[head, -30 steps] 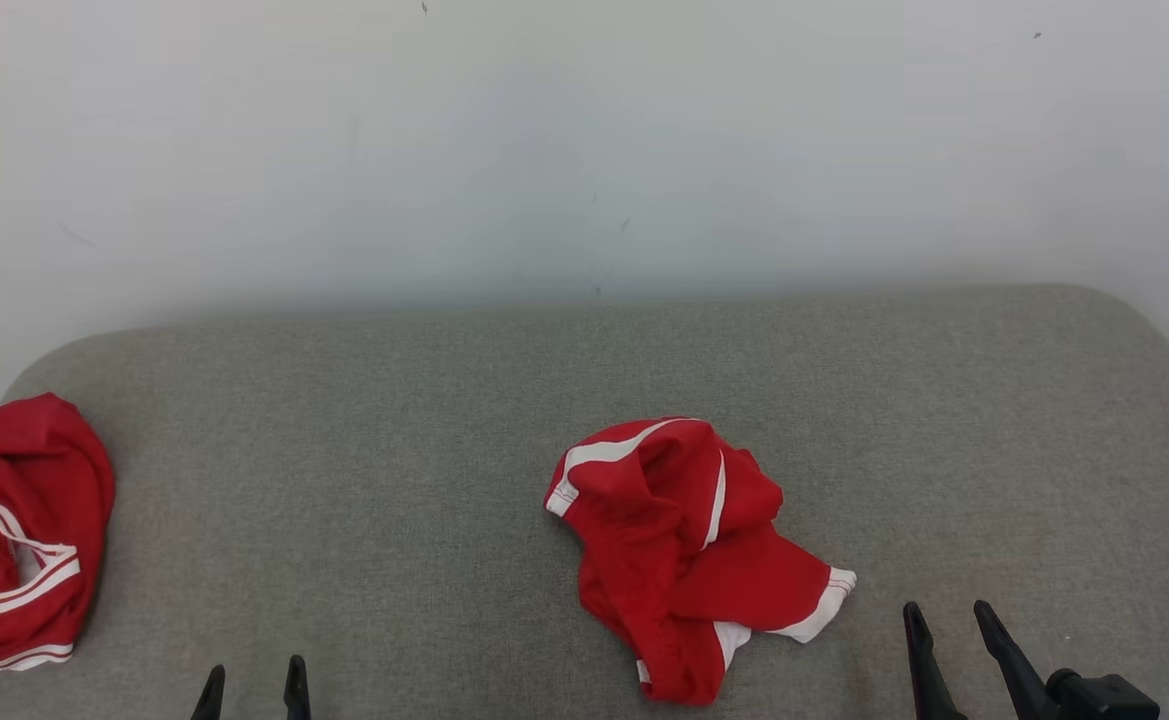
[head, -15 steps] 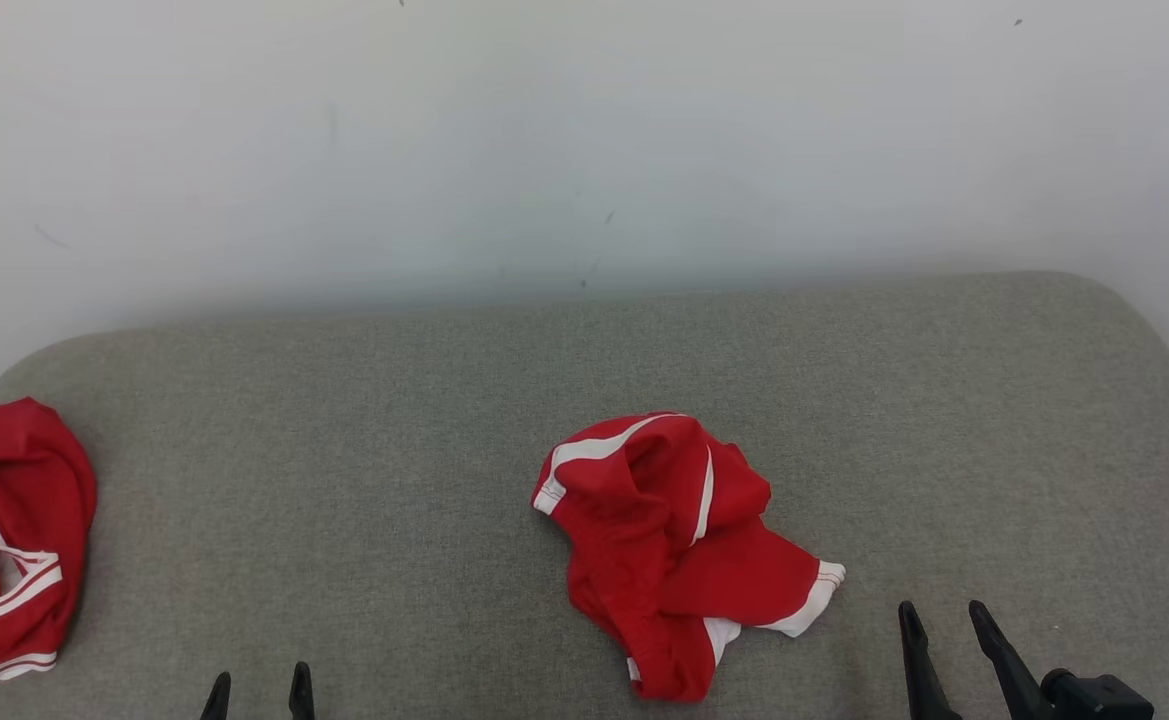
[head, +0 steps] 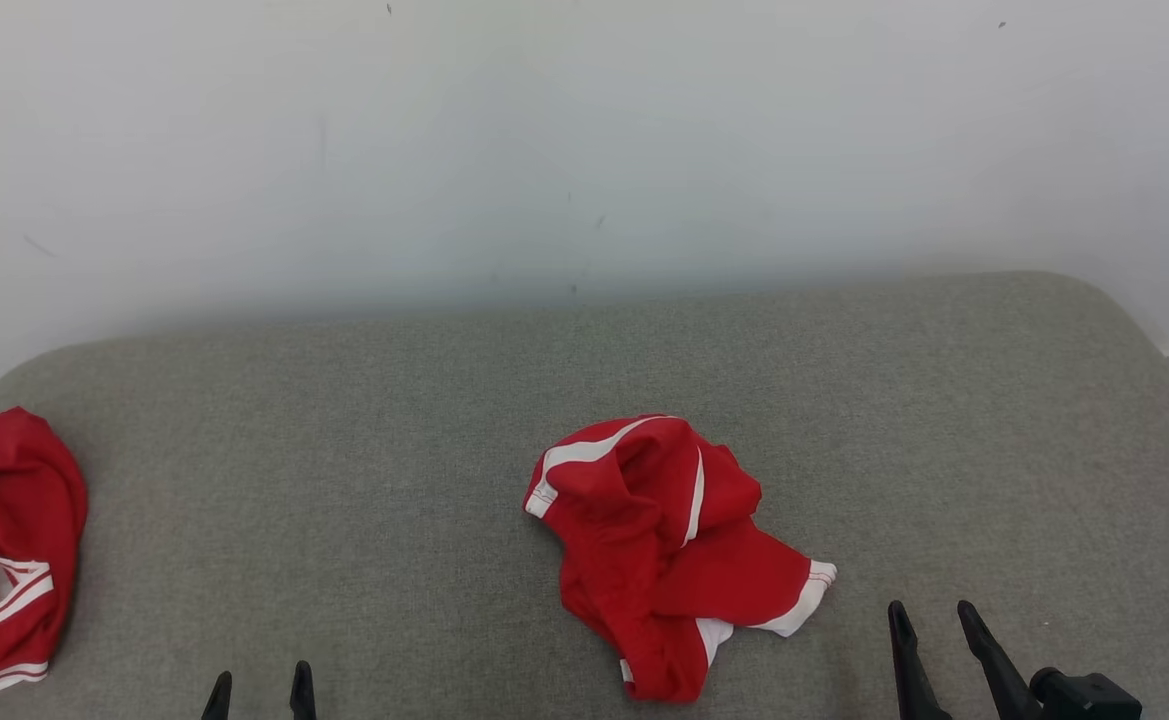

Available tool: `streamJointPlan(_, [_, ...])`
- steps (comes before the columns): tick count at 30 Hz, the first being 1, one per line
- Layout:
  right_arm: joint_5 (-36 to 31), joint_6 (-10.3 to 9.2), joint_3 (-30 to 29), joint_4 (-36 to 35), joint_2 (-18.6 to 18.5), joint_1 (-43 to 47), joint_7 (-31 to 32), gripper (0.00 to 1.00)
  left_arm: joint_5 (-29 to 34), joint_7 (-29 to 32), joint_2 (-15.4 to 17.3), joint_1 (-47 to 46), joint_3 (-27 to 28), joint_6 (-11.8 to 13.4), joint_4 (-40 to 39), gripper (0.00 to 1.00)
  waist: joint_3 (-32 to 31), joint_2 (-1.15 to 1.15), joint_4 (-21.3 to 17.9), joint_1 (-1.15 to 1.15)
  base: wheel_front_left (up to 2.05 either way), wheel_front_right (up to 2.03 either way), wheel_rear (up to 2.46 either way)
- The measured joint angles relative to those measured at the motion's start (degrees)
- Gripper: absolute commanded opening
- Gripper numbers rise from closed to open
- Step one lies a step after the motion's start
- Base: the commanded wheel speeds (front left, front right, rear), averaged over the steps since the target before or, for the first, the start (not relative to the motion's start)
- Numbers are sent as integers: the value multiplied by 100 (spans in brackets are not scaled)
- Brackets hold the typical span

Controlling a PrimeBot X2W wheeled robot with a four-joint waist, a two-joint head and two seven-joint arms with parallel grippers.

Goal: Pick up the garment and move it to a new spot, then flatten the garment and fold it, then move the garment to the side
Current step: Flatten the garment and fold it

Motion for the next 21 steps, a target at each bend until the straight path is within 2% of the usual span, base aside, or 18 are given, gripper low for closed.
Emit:
streamJointPlan(8, [38,0,93,21,4,-66,3,100,-155,0,-10,-103,-446,-27,-81,100,24,0,-157,0,0,0,0])
streamJointPlan(11, [47,0,105,13,8,-75,9,100,-261,10,-2,-213,-845,-27,34,100,44,0,-280,0,0,0,0])
streamJointPlan(16, [48,0,116,4,-4,-98,12,100,-588,359,141,-483,-1677,-36,208,100,93,0,-544,0,0,0,0])
streamJointPlan(21, [56,0,121,-5,-22,-125,9,100,-884,439,225,-649,-2201,-36,408,100,161,0,-854,0,0,0,0])
